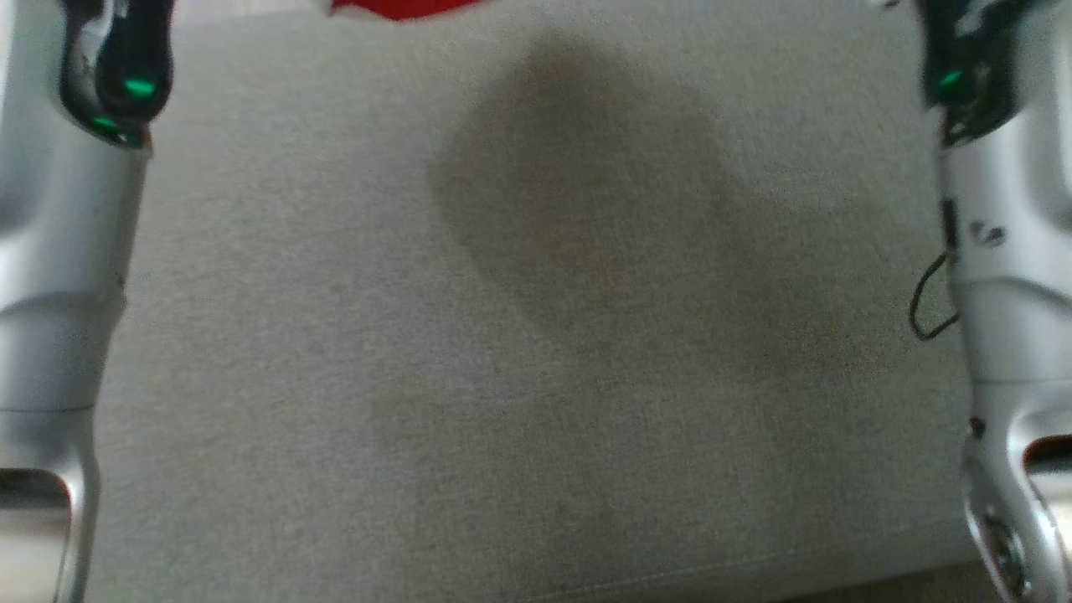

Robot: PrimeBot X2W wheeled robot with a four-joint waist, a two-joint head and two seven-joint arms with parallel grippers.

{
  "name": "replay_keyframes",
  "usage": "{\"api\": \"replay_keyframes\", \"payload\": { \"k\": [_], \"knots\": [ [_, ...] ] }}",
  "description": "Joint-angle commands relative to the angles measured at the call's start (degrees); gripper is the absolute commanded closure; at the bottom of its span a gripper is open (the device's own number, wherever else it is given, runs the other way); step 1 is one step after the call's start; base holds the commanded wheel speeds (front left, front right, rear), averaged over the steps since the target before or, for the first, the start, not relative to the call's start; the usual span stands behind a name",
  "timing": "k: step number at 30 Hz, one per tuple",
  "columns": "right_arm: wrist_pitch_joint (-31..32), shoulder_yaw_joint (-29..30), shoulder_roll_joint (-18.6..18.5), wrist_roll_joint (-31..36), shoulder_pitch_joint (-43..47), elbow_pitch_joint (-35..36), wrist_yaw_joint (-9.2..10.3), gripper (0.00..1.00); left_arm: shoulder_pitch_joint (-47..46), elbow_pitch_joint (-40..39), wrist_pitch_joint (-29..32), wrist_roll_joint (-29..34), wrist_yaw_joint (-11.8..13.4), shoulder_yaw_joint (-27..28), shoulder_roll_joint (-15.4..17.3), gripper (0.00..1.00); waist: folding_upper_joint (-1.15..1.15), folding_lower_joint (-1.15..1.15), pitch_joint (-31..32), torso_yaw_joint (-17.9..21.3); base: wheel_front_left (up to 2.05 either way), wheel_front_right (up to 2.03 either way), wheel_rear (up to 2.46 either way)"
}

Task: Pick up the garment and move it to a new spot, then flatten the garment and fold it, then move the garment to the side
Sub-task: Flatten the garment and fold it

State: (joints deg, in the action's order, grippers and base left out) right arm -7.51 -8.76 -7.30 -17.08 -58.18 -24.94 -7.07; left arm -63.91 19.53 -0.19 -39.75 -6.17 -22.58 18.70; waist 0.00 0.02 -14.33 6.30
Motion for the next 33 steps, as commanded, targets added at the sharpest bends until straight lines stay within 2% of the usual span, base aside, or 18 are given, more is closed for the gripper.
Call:
{"api": "replay_keyframes", "payload": {
  "k": [1, 6, 10, 18, 24, 33],
  "knots": [
    [-1.5, -1.6, 1.7, -0.3, 0.3, 0.0, -0.42, 1.0, -1.2, 0.4, -1.3, -0.5, -0.6, 0.9, 1.6, 1.0, 0.0, -0.02, -2.3, 1.5, 0.0, 0.0, 0.0],
    [-5.2, -5.6, 2.6, -2.6, 7.8, -1.9, -0.42, 1.0, 5.7, 2.8, -4.3, -2.7, -1.2, -3.0, 1.4, 1.0, 0.0, -0.02, -3.8, 2.0, 0.0, 0.0, 0.0],
    [-6.5, -8.2, 2.4, -3.9, 16.8, -0.3, -0.42, 1.0, 14.4, -0.4, -7.7, -5.6, -1.3, -6.0, 1.2, 1.0, 0.0, -0.02, -4.1, 1.8, 0.0, 0.0, 0.0],
    [-7.3, -4.3, 1.5, -3.6, 32.2, 7.4, -0.42, 1.0, 31.4, -7.8, -11.7, -7.9, -1.2, -9.1, 3.7, 1.0, 0.0, -0.02, -1.1, 1.6, 0.0, 0.0, 0.0],
    [-7.1, -0.2, 3.0, -1.9, 44.8, 15.5, -0.42, 1.0, 44.8, -16.3, -13.3, -9.0, 2.6, -9.8, 3.2, 1.0, 0.0, -0.02, 4.1, 1.5, 0.0, 0.0, 0.0],
    [-1.8, 3.4, 3.9, 0.9, 60.0, 31.3, -0.42, 1.0, 61.8, -27.5, -14.3, -10.3, 9.2, -10.9, 1.0, 1.0, 0.0, -0.02, 10.7, 2.6, 0.0, 0.0, 0.0]
  ]
}}
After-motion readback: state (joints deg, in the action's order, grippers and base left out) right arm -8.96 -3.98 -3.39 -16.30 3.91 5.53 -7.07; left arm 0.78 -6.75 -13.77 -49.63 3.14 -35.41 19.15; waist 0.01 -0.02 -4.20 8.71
